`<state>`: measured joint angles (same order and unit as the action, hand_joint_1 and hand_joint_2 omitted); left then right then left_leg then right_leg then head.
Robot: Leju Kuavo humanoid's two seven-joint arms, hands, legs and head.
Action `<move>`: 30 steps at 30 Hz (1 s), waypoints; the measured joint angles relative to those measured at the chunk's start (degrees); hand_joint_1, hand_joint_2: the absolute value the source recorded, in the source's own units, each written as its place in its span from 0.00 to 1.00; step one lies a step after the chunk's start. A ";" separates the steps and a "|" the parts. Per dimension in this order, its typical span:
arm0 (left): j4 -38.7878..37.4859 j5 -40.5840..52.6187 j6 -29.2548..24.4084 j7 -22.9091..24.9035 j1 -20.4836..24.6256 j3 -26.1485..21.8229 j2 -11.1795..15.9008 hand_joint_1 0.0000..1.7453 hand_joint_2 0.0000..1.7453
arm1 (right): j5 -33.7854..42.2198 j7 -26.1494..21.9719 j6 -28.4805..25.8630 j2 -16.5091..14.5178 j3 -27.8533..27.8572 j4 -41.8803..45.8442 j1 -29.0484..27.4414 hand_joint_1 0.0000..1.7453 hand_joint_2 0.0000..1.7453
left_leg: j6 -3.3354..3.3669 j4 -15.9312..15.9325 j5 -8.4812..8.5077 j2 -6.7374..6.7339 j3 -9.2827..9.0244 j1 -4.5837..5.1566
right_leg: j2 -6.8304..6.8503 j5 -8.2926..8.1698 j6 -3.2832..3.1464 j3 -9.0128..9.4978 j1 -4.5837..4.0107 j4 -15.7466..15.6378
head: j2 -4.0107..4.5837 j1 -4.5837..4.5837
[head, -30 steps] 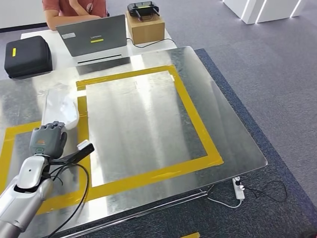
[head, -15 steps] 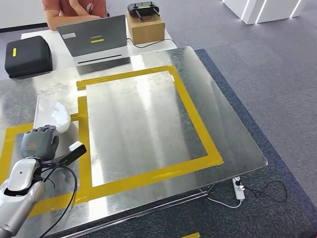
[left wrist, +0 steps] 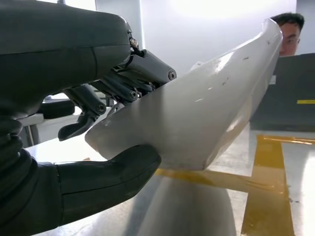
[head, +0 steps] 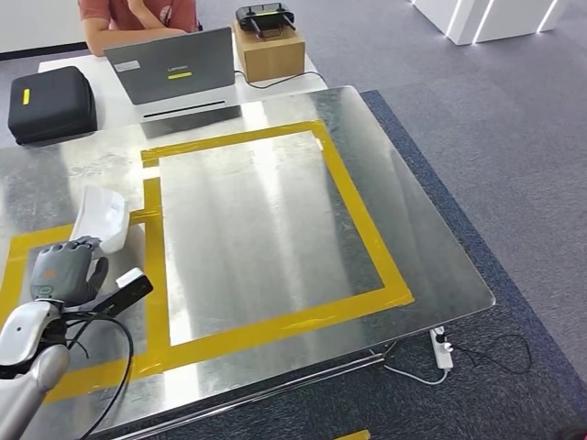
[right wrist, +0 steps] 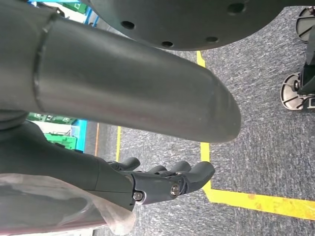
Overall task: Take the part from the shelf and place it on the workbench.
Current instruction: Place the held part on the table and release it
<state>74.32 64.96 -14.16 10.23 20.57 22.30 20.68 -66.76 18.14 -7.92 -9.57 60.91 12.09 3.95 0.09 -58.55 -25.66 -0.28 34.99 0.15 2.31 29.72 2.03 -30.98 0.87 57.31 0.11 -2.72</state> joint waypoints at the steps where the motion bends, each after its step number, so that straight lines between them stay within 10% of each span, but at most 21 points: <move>1: 0.75 -0.13 0.19 -0.03 -0.14 -0.09 0.37 1.00 1.00 | 0.01 0.00 -0.01 0.00 0.01 0.00 0.00 0.00 0.00 | 0.00 0.00 0.00 0.00 0.00 0.00 | 0.00 0.00 0.00 0.00 0.00 0.00 | 0.00 -0.01; 30: 9.75 -2.40 9.47 2.82 -3.00 -2.35 8.17 1.00 1.00 | 0.71 0.20 -0.03 0.00 1.51 0.00 -0.01 0.00 0.00 | 0.00 0.01 0.00 0.00 0.00 0.00 | 0.00 0.02 -0.02 0.00 0.00 0.00 | 0.00 0.01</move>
<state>84.07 62.56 -4.68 13.06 17.58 19.94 28.86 -66.05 18.34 -7.96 -9.57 62.42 12.09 3.94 0.09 -58.54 -25.66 -0.28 34.99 0.15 2.32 29.75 2.00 -30.98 0.86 57.31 0.11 -2.72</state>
